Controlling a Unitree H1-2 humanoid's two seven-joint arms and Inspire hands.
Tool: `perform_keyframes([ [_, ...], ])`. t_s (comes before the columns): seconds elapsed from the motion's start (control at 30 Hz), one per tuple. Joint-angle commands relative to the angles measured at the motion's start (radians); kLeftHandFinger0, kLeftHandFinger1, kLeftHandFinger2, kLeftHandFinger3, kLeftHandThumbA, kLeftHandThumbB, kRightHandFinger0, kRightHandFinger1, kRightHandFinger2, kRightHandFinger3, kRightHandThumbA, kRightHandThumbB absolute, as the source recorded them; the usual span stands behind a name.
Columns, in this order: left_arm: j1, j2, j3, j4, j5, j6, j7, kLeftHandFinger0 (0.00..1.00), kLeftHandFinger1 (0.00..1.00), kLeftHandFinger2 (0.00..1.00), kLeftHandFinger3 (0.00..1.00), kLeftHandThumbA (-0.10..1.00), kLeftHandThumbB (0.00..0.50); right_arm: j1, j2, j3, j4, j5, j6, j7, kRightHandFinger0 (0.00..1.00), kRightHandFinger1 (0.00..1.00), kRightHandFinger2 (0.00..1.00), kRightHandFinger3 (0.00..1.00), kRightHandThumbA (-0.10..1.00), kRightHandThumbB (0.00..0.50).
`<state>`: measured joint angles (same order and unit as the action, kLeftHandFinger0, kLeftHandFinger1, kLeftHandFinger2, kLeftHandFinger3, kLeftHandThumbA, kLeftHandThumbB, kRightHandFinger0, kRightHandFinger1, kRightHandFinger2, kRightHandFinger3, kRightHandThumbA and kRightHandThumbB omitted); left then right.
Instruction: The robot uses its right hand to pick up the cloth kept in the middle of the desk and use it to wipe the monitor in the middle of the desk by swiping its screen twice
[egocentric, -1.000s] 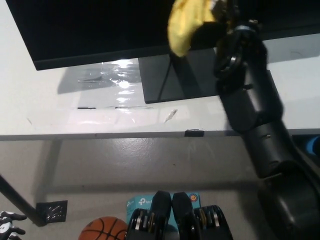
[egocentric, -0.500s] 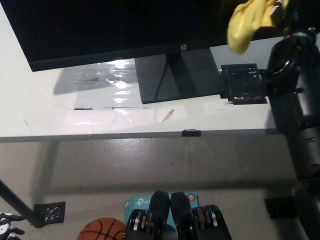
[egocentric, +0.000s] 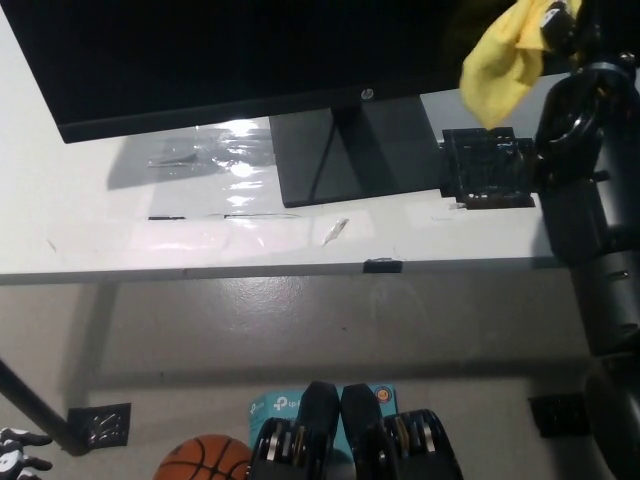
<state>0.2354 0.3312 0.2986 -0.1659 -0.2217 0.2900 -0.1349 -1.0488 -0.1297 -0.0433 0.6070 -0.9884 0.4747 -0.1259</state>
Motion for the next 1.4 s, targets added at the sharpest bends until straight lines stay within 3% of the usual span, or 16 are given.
perform_keyframes([
  [0.0, 0.007, 0.010, 0.002, -0.028, 0.003, -0.023, -0.004, 0.41, 0.45, 0.57, 0.75, 0.22, 0.223, -0.103, 0.027, 0.020, -0.008, 0.005, -0.005, -0.036, 0.00, 0.00, 0.19, 0.58, -0.10, 0.134],
  [0.1, 0.005, 0.008, -0.001, -0.024, 0.001, -0.022, -0.004, 0.40, 0.44, 0.56, 0.74, 0.22, 0.225, -0.123, 0.057, 0.019, 0.006, 0.044, -0.005, -0.064, 0.00, 0.00, 0.21, 0.15, -0.10, 0.171],
  [0.2, 0.005, 0.010, -0.006, -0.027, 0.005, -0.021, -0.004, 0.41, 0.45, 0.56, 0.75, 0.24, 0.229, -0.147, 0.076, 0.026, 0.036, 0.036, -0.005, -0.055, 0.00, 0.00, 0.23, 0.19, -0.10, 0.126],
  [0.23, 0.004, 0.009, -0.007, -0.031, 0.005, -0.013, -0.002, 0.41, 0.44, 0.56, 0.75, 0.23, 0.212, -0.167, 0.094, 0.018, 0.059, 0.024, -0.005, -0.064, 0.00, 0.00, 0.22, 0.65, -0.10, 0.155],
  [0.3, -0.001, 0.015, -0.012, -0.026, 0.010, -0.022, -0.007, 0.41, 0.45, 0.57, 0.76, 0.22, 0.202, -0.189, 0.116, 0.001, 0.082, 0.031, -0.005, -0.090, 0.00, 0.00, 0.22, 0.56, -0.10, 0.151],
  [0.37, -0.002, 0.013, -0.008, -0.025, 0.005, -0.014, -0.003, 0.41, 0.45, 0.59, 0.77, 0.22, 0.219, -0.224, 0.146, 0.002, 0.108, 0.001, -0.005, -0.071, 0.00, 0.00, 0.19, 0.35, -0.10, 0.116],
  [0.4, -0.003, 0.012, -0.008, -0.028, 0.006, -0.010, 0.000, 0.40, 0.45, 0.59, 0.77, 0.21, 0.217, -0.234, 0.155, 0.008, 0.115, 0.004, -0.005, -0.066, 0.00, 0.00, 0.20, 0.35, -0.04, 0.080],
  [0.43, -0.003, 0.014, -0.010, -0.027, 0.011, -0.014, -0.001, 0.40, 0.45, 0.59, 0.76, 0.23, 0.225, -0.238, 0.166, 0.007, 0.109, 0.021, -0.005, -0.065, 0.00, 0.00, 0.19, 0.19, -0.05, 0.083],
  [0.6, -0.001, 0.013, -0.016, -0.034, 0.015, -0.015, -0.003, 0.42, 0.47, 0.61, 0.78, 0.23, 0.210, -0.237, 0.226, 0.060, 0.065, 0.074, -0.005, -0.127, 0.00, 0.00, 0.21, 0.14, -0.10, 0.139],
  [0.73, -0.004, 0.013, -0.016, -0.033, 0.010, -0.011, -0.006, 0.42, 0.46, 0.63, 0.81, 0.22, 0.196, -0.258, 0.296, 0.068, 0.074, 0.031, -0.005, -0.127, 0.00, 0.00, 0.11, 0.00, -0.10, 0.093],
  [0.87, -0.007, 0.012, -0.016, -0.031, 0.005, -0.006, -0.007, 0.42, 0.45, 0.61, 0.81, 0.19, 0.181, -0.276, 0.340, 0.068, 0.073, 0.016, -0.005, -0.108, 0.00, 0.00, 0.07, 0.21, -0.10, 0.082],
  [0.9, -0.008, 0.015, -0.020, -0.027, 0.014, -0.019, -0.008, 0.41, 0.44, 0.60, 0.79, 0.22, 0.201, -0.289, 0.364, 0.091, 0.079, 0.025, -0.005, -0.119, 0.00, 0.00, 0.11, 0.41, -0.10, 0.112],
  [1.03, -0.017, 0.011, -0.023, -0.025, 0.012, -0.015, -0.005, 0.39, 0.42, 0.57, 0.75, 0.23, 0.232, -0.306, 0.413, 0.088, 0.079, 0.005, -0.005, -0.110, 0.00, 0.00, 0.19, 0.38, -0.10, 0.107],
  [1.07, -0.018, 0.009, -0.022, -0.019, 0.006, -0.022, -0.009, 0.39, 0.43, 0.57, 0.76, 0.24, 0.241, -0.307, 0.448, 0.104, 0.071, 0.014, -0.005, -0.124, 0.00, 0.00, 0.19, 0.27, -0.10, 0.128],
  [1.2, -0.017, 0.009, -0.022, -0.019, -0.004, -0.025, -0.016, 0.41, 0.43, 0.58, 0.76, 0.24, 0.243, -0.294, 0.465, 0.142, 0.063, 0.025, -0.005, -0.126, 0.00, 0.00, 0.20, 0.10, -0.10, 0.111],
  [1.37, -0.012, 0.006, -0.020, -0.023, 0.007, -0.017, -0.003, 0.38, 0.41, 0.55, 0.76, 0.22, 0.233, -0.268, 0.442, 0.181, 0.054, 0.041, -0.005, -0.132, 0.00, 0.00, 0.26, 0.26, -0.10, 0.112],
])
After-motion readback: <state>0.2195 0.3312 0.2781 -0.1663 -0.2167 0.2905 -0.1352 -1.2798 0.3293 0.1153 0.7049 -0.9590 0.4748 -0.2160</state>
